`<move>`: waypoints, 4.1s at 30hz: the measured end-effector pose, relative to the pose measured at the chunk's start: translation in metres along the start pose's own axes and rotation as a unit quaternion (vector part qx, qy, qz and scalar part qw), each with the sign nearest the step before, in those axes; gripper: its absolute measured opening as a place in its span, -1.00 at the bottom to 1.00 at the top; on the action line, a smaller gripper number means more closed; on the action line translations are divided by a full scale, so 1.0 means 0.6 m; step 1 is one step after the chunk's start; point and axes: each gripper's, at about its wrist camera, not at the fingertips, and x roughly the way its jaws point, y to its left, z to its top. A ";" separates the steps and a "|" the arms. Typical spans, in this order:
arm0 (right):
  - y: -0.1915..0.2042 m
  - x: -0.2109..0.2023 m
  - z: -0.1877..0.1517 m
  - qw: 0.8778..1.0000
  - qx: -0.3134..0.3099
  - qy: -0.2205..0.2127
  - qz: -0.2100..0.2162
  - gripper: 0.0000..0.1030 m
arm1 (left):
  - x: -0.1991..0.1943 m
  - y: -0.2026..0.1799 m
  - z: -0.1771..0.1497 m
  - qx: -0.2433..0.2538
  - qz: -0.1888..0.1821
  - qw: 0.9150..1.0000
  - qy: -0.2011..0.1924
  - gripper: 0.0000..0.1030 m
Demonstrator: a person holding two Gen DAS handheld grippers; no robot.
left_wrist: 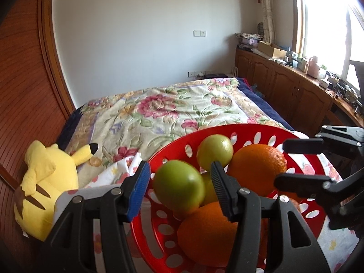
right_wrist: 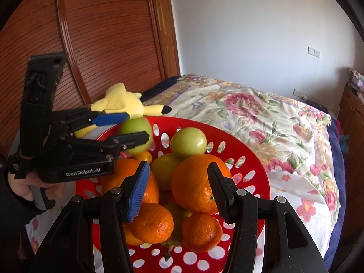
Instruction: Organize fruits
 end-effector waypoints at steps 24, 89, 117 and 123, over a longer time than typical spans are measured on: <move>0.085 -0.100 -0.083 0.995 0.019 -0.059 -0.083 0.05 | -0.174 -0.048 -0.088 0.000 -0.008 0.998 -0.055 0.22; 0.227 -0.376 -0.219 0.953 0.082 -0.204 -0.208 0.73 | -0.451 -0.094 -0.242 -0.042 0.022 0.987 -0.152 0.96; 0.225 -0.377 -0.218 0.953 0.083 -0.204 -0.208 0.73 | -0.450 -0.096 -0.247 -0.043 0.021 0.987 -0.152 0.96; 0.225 -0.377 -0.218 0.953 0.083 -0.204 -0.208 0.73 | -0.452 -0.095 -0.247 -0.043 0.021 0.987 -0.153 0.96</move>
